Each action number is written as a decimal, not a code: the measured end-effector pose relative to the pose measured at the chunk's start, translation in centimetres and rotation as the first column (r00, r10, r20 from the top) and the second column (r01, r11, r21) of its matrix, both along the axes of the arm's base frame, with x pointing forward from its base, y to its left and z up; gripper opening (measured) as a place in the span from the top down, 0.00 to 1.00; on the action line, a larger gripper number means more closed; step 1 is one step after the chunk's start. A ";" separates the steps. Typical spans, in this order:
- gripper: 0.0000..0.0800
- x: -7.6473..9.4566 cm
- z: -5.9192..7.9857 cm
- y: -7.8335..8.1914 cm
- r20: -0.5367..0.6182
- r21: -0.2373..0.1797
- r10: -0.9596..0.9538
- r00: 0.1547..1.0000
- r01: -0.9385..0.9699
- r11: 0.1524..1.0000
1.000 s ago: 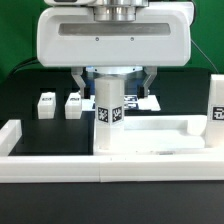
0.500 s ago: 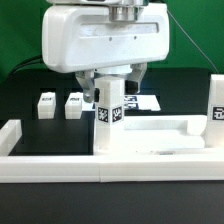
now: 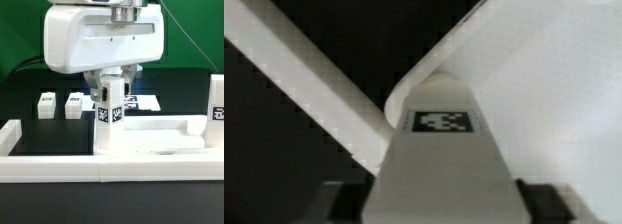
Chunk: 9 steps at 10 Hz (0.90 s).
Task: Assemble desk
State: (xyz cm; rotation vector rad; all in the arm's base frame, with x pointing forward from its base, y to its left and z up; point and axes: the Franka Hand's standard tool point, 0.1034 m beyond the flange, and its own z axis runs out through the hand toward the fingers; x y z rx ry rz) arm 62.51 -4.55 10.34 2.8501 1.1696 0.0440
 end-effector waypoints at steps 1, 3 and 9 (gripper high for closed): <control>0.64 0.0 0.0 0.0 0.001 0.001 -0.018 1.000 0.018 1.000; 0.64 0.0 0.0 0.0 0.003 0.007 -0.097 0.995 0.097 0.995; 0.64 -0.6 0.1 -0.3 -0.035 0.024 -0.754 0.656 0.755 0.655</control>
Offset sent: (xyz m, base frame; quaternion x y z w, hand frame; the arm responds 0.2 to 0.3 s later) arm -0.0017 -0.0104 -0.0027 0.0199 -0.0145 0.2596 0.9654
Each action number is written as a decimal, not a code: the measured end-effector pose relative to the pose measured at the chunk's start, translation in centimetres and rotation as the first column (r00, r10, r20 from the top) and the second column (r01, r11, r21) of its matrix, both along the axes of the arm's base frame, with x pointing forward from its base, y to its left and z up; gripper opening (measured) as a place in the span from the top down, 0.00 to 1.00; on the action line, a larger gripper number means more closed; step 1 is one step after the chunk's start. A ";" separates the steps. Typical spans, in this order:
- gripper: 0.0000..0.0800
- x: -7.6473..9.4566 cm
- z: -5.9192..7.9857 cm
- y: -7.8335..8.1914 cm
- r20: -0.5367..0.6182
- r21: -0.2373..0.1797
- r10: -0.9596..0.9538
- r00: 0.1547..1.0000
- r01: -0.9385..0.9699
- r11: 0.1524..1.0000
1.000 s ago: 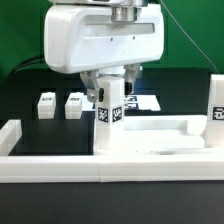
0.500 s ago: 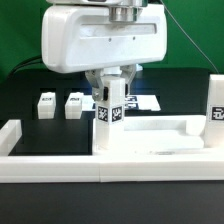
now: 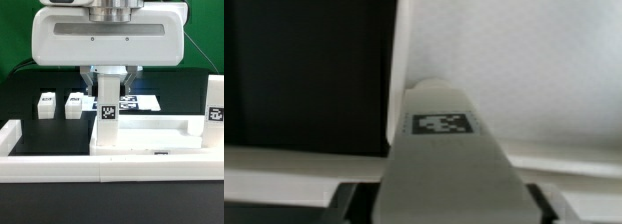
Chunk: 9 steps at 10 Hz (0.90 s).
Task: Assemble desk
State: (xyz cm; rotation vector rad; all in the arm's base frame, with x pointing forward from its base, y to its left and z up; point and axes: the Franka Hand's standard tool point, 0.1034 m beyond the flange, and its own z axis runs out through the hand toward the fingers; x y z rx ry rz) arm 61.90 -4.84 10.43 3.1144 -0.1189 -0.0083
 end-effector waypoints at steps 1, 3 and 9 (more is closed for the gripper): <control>0.64 0.1 0.1 0.0 0.005 -0.004 -0.069 0.998 0.069 0.998; 0.64 0.1 0.1 -0.2 0.010 -0.005 -0.184 0.983 0.184 0.983; 0.62 -1.0 -0.1 -1.8 0.005 0.011 -0.520 0.854 0.520 0.854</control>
Offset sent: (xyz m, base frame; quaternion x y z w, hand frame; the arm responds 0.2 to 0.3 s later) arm 0.0000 0.0000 0.0000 0.0000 0.0000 0.1296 0.9916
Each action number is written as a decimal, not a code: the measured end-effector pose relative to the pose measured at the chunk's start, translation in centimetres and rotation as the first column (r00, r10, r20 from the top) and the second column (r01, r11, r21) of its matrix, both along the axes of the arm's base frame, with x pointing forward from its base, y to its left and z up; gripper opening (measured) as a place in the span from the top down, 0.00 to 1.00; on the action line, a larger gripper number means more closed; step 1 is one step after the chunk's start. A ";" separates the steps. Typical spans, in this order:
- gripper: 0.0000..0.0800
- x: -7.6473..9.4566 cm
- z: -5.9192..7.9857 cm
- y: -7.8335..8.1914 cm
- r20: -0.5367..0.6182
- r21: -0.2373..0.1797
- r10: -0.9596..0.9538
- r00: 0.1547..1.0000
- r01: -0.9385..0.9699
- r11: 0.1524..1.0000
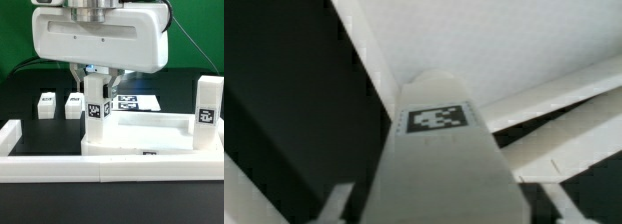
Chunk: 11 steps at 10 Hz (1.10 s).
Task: Assemble desk
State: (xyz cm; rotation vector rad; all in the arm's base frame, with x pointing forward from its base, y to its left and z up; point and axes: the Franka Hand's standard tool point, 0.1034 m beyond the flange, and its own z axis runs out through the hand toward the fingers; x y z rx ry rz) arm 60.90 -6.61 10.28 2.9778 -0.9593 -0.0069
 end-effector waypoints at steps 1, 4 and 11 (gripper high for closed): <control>0.61 0.0 0.0 0.0 -0.001 -0.002 0.014 1.000 -0.014 1.000; 0.27 0.0 0.7 0.4 0.003 0.003 0.012 1.000 -0.012 1.000; 0.19 -1.8 4.5 4.9 -0.009 0.044 -0.163 0.987 0.163 0.986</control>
Offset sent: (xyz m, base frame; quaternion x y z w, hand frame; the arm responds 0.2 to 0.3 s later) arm -0.0118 0.0027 0.0176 -0.0137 -0.0070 -0.0092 0.9998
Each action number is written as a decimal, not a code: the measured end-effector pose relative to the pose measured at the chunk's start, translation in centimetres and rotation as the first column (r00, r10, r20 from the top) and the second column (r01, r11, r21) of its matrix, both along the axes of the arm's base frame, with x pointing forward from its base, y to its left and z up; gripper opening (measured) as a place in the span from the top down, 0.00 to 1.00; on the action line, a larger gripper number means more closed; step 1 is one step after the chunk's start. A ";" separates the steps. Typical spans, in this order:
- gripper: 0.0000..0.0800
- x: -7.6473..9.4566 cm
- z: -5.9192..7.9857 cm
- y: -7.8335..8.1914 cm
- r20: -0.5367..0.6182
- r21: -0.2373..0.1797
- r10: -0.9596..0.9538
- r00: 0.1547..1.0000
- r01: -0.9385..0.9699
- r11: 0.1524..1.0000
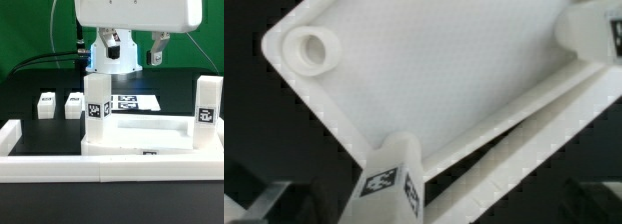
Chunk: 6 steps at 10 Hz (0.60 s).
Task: Assemble desk
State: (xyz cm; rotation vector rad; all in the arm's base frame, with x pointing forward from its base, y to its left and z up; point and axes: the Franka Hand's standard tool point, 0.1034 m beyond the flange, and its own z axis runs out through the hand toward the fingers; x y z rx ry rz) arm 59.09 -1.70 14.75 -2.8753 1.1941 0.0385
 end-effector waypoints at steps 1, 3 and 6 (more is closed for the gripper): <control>0.19 0.0 0.0 -0.2 0.000 0.000 -0.004 1.000 0.004 1.000; 0.19 -0.1 -0.1 0.0 -0.001 0.000 -0.004 1.000 0.004 1.000; 0.19 -2.7 -1.2 2.2 0.009 0.006 -0.225 0.974 0.225 0.974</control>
Offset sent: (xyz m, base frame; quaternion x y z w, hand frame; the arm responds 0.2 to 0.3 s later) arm -0.0424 -0.0063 -0.0032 0.0256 0.0529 0.1861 0.9808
